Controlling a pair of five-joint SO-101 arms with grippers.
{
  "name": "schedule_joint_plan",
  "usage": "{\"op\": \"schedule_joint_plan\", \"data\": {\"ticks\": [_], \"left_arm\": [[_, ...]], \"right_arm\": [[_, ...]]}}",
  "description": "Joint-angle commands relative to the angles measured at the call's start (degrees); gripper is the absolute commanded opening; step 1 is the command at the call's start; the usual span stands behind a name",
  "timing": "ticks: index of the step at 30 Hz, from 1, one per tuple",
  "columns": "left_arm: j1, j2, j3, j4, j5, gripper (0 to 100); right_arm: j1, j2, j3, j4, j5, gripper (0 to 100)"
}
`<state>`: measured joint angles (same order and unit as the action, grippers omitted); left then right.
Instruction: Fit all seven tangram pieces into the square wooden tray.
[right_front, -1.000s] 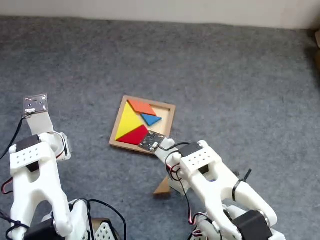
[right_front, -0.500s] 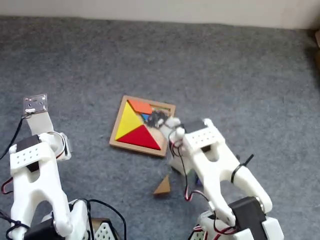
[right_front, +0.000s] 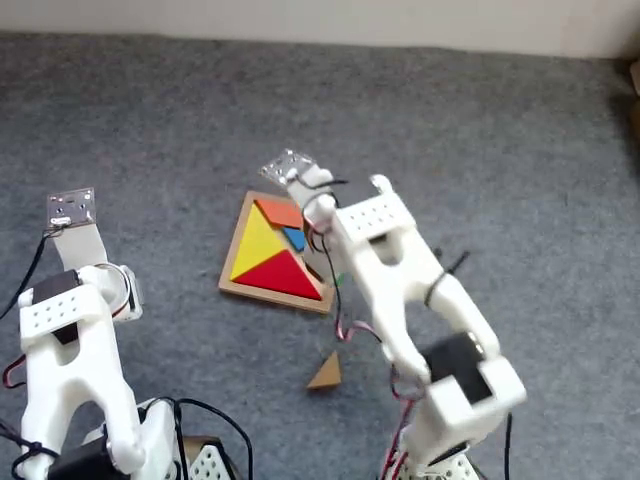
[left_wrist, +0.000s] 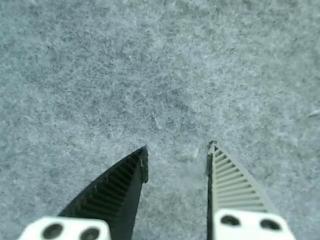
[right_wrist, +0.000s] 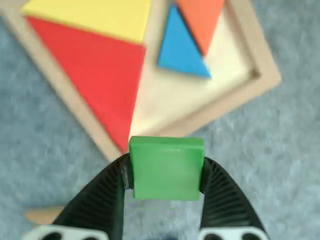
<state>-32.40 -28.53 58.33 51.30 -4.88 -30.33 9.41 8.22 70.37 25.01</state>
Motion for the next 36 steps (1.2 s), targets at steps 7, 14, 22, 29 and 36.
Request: {"op": "schedule_joint_plan", "data": {"ticks": [7,14,22,29,36], "left_arm": [[1.45,-1.71,0.40,-2.46,-0.35,19],[1.45,-1.71,0.40,-2.55,-0.35,19],[1.45,-1.71,0.40,-2.46,-0.35,19],[1.45,-1.71,0.40,-2.46,-0.35,19],[1.36,-1.71,0.40,-2.46,-0.35,19]], "right_arm": [[-0.92,13.93,-18.24,2.33,-3.43,6.7],[-2.77,18.15,-26.68,9.63,-3.60,8.7],[-3.82,22.64,-31.43,14.46,-3.78,14.9],[-3.82,22.81,-34.42,18.59,-7.91,22.8],[-4.00,22.64,-34.86,18.68,-7.91,25.6]]}}
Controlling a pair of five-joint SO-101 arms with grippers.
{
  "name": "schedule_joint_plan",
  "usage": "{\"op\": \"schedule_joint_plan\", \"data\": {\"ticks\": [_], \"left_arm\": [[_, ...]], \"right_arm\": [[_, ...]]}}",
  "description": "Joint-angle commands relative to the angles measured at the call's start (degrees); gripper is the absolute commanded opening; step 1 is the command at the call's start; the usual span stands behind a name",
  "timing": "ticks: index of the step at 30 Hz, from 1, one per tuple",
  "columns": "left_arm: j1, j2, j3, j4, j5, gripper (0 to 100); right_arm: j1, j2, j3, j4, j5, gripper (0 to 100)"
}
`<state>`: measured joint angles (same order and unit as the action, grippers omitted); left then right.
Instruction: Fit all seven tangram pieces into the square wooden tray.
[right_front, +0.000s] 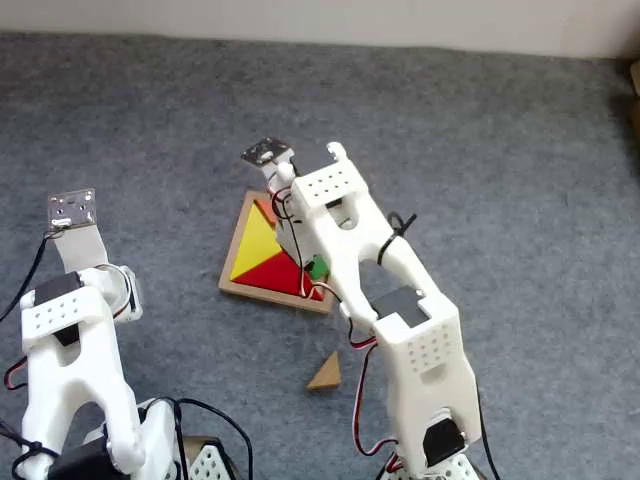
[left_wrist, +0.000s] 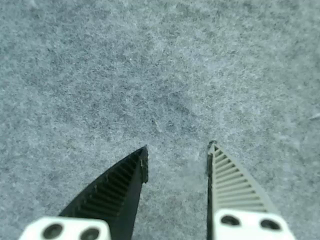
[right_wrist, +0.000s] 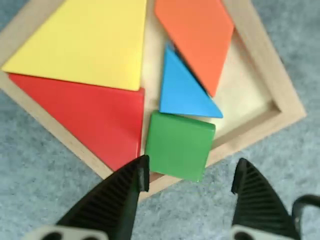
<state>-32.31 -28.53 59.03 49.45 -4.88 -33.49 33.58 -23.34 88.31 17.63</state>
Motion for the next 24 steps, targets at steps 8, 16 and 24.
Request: {"op": "schedule_joint_plan", "data": {"ticks": [8,16,24], "left_arm": [[1.19,-1.71,-0.31,-0.62,-0.35,19],[1.19,-1.71,-0.31,-0.70,-0.35,19],[1.19,-1.71,-0.31,-0.62,-0.35,19]], "right_arm": [[1.54,-1.27,-4.79,0.31,-0.26,11.6],[1.71,-0.22,-3.03,-4.26,-0.26,6.3],[1.27,3.74,-2.07,-5.67,-0.26,6.3]]}}
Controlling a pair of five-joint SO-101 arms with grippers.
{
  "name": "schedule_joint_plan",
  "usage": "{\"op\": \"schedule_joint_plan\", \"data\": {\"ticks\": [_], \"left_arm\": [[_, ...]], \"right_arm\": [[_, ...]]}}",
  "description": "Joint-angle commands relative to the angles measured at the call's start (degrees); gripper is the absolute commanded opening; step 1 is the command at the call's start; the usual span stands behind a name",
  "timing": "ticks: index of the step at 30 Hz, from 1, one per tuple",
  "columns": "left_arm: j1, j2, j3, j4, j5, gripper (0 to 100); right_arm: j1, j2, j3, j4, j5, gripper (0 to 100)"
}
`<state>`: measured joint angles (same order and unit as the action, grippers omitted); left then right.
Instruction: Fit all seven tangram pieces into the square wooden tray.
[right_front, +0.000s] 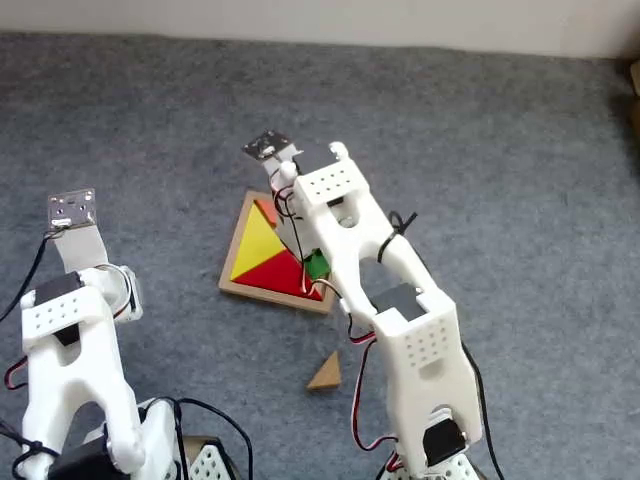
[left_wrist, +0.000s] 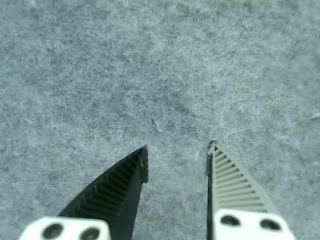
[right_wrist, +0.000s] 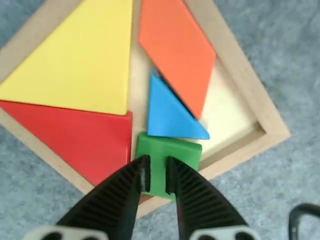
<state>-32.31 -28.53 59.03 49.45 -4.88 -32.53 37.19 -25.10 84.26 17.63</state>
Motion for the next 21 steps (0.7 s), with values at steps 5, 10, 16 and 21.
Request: {"op": "schedule_joint_plan", "data": {"ticks": [5,10,16,21], "left_arm": [[1.19,-1.71,-0.31,-0.62,-0.35,19],[1.19,-1.71,-0.31,-0.62,-0.35,19],[1.19,-1.71,-0.31,-0.70,-0.35,19],[1.19,-1.71,-0.31,-0.70,-0.35,19]], "right_arm": [[-0.40,0.48,-0.31,-5.05,-0.26,6.3],[-0.04,-0.22,-1.27,-6.11,-0.26,6.3],[0.04,-6.81,-4.00,-0.04,-0.35,6.3],[0.75,-10.07,-2.15,4.09,-0.35,6.3]]}}
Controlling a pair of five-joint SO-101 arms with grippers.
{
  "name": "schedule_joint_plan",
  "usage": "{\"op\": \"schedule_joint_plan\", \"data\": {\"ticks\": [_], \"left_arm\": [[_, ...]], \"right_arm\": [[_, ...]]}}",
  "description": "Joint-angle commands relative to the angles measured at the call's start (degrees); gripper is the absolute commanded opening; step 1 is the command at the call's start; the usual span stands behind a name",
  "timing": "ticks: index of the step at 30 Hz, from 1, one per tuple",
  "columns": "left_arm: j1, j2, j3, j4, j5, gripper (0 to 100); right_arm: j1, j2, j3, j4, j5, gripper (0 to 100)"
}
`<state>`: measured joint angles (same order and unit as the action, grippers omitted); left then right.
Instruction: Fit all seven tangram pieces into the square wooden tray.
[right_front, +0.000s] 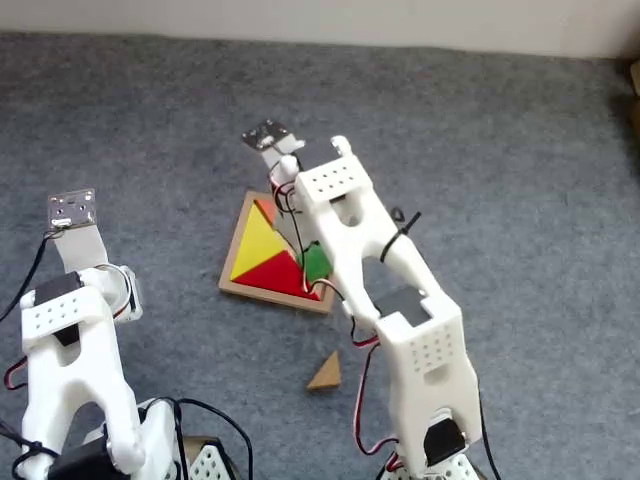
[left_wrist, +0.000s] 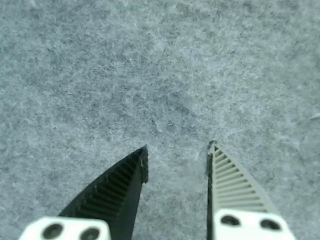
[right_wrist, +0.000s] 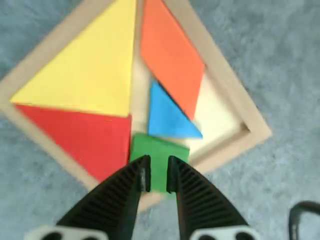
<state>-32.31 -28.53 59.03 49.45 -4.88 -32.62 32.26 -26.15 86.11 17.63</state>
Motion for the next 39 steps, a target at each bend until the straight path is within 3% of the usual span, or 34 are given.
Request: {"op": "schedule_joint_plan", "data": {"ticks": [1,8,14,23,39], "left_arm": [[1.19,-1.71,-0.31,-0.70,-0.35,19],[1.10,-1.71,-0.31,-0.70,-0.35,19],[1.10,-1.71,-0.31,-0.70,-0.35,19],[1.19,-1.71,-0.31,-0.79,-0.35,19],[1.19,-1.71,-0.31,-0.79,-0.35,19]], "right_arm": [[1.19,-5.23,-0.31,2.68,-0.35,6.3],[2.59,-4.97,6.29,2.07,-0.18,6.3],[2.42,-5.05,14.37,-7.87,-0.18,6.3],[2.33,-5.23,14.55,-11.91,-0.18,6.3],[2.42,-21.23,13.23,2.24,-0.35,6.3]]}}
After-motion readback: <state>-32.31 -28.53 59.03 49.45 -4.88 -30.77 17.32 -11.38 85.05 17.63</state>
